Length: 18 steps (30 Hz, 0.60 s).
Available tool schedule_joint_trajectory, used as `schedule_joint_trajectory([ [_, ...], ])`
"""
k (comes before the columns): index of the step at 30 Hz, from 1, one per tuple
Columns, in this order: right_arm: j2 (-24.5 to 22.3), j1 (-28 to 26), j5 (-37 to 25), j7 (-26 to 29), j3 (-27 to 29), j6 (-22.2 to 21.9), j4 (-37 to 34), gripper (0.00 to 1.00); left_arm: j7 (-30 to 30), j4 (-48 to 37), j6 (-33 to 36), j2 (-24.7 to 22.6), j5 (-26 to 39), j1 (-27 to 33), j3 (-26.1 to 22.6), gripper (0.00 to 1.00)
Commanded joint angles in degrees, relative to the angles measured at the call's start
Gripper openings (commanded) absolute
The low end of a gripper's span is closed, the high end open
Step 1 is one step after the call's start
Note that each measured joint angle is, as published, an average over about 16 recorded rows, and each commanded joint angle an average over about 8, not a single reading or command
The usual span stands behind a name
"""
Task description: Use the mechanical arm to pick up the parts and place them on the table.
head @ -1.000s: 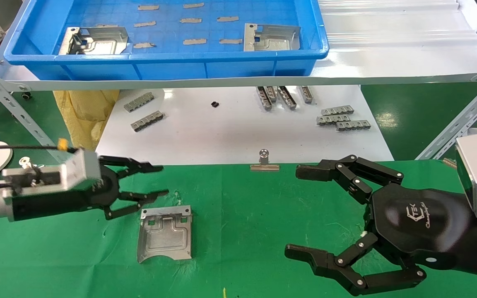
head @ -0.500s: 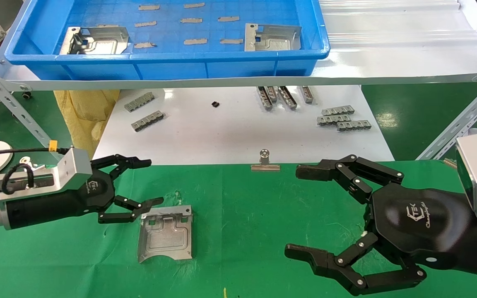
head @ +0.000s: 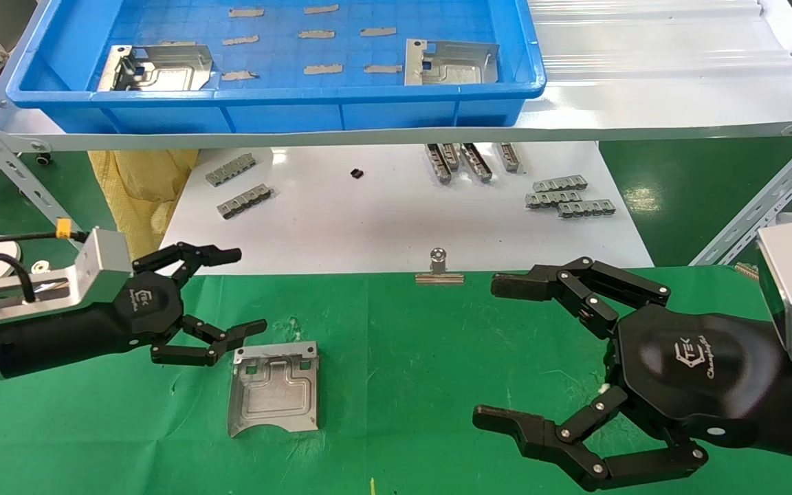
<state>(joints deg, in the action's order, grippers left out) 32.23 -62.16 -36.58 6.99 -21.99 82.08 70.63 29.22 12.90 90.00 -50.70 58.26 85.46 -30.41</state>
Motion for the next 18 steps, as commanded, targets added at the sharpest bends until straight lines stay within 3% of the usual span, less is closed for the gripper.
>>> schedule_joint_trajectory([
  [1,0.0,0.0,0.0,0.0,0.0,0.0,0.0,1.0,-1.7,2.5,-0.2,0.7,-0.7,-1.0,0.6,1.0],
  [18,0.0,0.0,0.0,0.0,0.0,0.0,0.0,1.0,-16.0,24.3,-1.7,6.3,-6.6,-9.6,5.8,1.0],
])
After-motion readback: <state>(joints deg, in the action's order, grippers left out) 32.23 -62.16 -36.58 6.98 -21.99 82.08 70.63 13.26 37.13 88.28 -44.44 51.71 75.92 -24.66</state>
